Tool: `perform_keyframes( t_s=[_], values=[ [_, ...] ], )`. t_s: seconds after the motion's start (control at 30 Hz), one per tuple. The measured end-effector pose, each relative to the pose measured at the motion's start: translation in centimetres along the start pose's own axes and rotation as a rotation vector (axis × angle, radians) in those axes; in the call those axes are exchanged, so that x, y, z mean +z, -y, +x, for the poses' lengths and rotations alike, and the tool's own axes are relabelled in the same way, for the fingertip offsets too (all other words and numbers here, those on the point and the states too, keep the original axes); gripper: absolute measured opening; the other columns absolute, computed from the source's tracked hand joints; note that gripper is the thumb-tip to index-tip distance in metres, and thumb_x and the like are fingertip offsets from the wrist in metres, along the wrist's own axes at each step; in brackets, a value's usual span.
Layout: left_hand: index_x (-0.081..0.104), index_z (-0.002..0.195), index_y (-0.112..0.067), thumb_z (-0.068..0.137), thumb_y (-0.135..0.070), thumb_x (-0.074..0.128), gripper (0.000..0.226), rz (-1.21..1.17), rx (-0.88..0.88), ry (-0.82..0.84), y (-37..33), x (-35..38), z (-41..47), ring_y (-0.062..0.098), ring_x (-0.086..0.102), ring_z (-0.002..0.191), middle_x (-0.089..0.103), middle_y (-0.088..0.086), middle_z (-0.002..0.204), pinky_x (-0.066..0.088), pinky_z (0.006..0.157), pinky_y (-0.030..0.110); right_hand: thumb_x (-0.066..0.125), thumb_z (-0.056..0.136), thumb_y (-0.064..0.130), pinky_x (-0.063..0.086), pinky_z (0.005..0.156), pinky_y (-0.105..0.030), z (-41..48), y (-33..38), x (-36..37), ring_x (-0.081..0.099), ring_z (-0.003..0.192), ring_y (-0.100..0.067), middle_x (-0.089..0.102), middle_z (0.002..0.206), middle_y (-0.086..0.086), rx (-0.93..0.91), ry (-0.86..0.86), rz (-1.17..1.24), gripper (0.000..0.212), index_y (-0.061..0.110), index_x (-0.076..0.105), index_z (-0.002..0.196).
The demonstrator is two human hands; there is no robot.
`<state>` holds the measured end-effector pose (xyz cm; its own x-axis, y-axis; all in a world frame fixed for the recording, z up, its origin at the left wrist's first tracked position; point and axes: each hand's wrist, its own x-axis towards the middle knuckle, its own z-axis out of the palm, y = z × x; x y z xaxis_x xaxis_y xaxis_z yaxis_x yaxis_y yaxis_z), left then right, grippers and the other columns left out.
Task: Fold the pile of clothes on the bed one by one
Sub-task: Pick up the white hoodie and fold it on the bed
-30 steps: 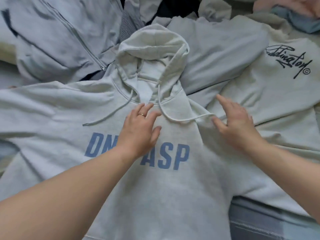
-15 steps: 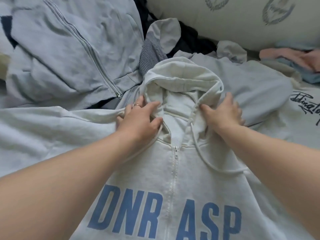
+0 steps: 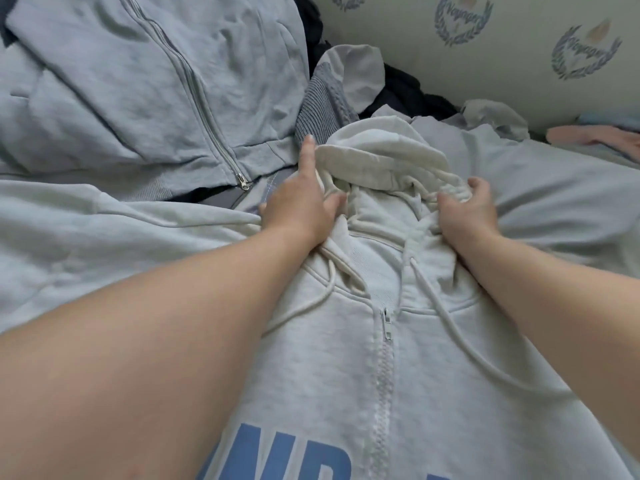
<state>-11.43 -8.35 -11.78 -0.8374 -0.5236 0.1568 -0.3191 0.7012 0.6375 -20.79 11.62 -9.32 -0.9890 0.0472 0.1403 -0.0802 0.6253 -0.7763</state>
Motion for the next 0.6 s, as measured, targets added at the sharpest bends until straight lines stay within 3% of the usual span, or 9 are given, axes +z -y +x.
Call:
perform_keyframes(
  t_s=[0.07,0.13,0.17,0.23,0.33,0.4,0.47,0.5,0.6],
  values=[
    [0.049,0.135,-0.038,0.097,-0.038,0.056,0.038,-0.128,0.003,-0.071,0.3,-0.2,0.3,0.034,0.06,0.113,0.068,0.006,0.119,0.047,0.097,0.048,0.053,0.096,0.018,0.05,0.098,-0.04,0.3,-0.1,-0.6,0.061,0.1,-0.023,0.068,0.113,-0.004,0.004,-0.038,0.102,0.027,0.02,0.06,0.123],
    [0.061,0.108,-0.026,0.096,-0.018,0.054,0.016,-0.221,0.04,-0.154,0.9,-0.8,-0.4,0.034,0.062,0.103,0.071,0.006,0.105,0.049,0.087,0.04,0.047,0.091,0.009,0.055,0.087,-0.043,0.2,0.1,-2.4,0.062,0.089,-0.025,0.065,0.088,0.001,0.025,-0.084,0.161,0.023,0.024,0.063,0.098],
    [0.06,0.106,-0.022,0.094,-0.011,0.053,0.019,-0.23,0.058,-0.162,1.2,-1.2,-0.9,0.033,0.062,0.098,0.07,0.006,0.101,0.046,0.081,0.037,0.046,0.089,0.005,0.053,0.082,-0.041,0.2,0.1,-3.5,0.063,0.09,-0.028,0.063,0.084,-0.001,0.009,-0.098,0.112,0.025,0.023,0.063,0.092],
    [0.054,0.125,-0.023,0.091,-0.003,0.05,0.039,-0.221,0.071,-0.133,1.1,-2.7,-1.6,0.029,0.057,0.091,0.064,0.005,0.099,0.037,0.074,0.031,0.047,0.086,0.001,0.043,0.077,-0.03,-0.4,-0.7,-5.1,0.061,0.097,-0.033,0.065,0.095,-0.009,-0.081,-0.047,-0.113,0.025,0.018,0.066,0.089],
    [0.04,0.145,-0.033,0.086,-0.008,0.047,0.065,-0.243,0.129,-0.037,0.4,-3.9,-2.1,0.024,0.052,0.107,0.054,0.003,0.122,0.039,0.091,0.031,0.054,0.085,0.007,0.039,0.09,-0.023,-1.1,-1.0,-5.5,0.058,0.112,-0.028,0.064,0.121,-0.009,-0.117,0.133,-0.179,0.017,0.012,0.069,0.078],
    [0.06,0.127,-0.025,0.08,-0.022,0.046,0.05,-0.221,0.182,0.038,0.5,-3.0,-1.7,0.025,0.047,0.127,0.047,0.004,0.139,0.034,0.109,0.03,0.054,0.08,0.028,0.046,0.095,-0.032,-0.8,-0.4,-5.1,0.063,0.107,-0.027,0.071,0.106,-0.005,-0.052,0.173,-0.089,0.026,0.013,0.069,0.065],
    [0.073,0.1,-0.018,0.085,-0.035,0.054,0.03,-0.192,0.106,0.15,0.5,-1.8,-0.9,0.019,0.044,0.136,0.046,0.001,0.147,0.029,0.11,0.023,0.054,0.085,0.041,0.05,0.085,-0.038,0.3,-0.4,-4.5,0.065,0.086,-0.03,0.069,0.075,-0.003,0.099,0.116,0.002,0.04,0.013,0.066,0.06],
    [0.075,0.094,-0.013,0.088,-0.046,0.059,0.037,-0.213,0.04,0.184,0.3,-1.4,-0.5,0.016,0.047,0.134,0.051,0.0,0.144,0.03,0.105,0.021,0.057,0.088,0.045,0.05,0.08,-0.037,0.8,-0.7,-4.2,0.063,0.08,-0.03,0.066,0.07,-0.004,0.157,0.086,0.013,0.043,0.012,0.065,0.061],
    [0.075,0.087,-0.011,0.089,-0.065,0.06,0.057,-0.322,-0.215,0.108,-0.1,-0.6,1.0,0.02,0.065,0.108,0.072,-0.003,0.097,0.043,0.092,0.028,0.077,0.076,0.046,0.05,0.071,-0.034,1.1,-1.8,-3.4,0.061,0.075,-0.026,0.063,0.075,-0.005,0.231,0.089,0.004,0.037,0.012,0.063,0.074]
  ],
)
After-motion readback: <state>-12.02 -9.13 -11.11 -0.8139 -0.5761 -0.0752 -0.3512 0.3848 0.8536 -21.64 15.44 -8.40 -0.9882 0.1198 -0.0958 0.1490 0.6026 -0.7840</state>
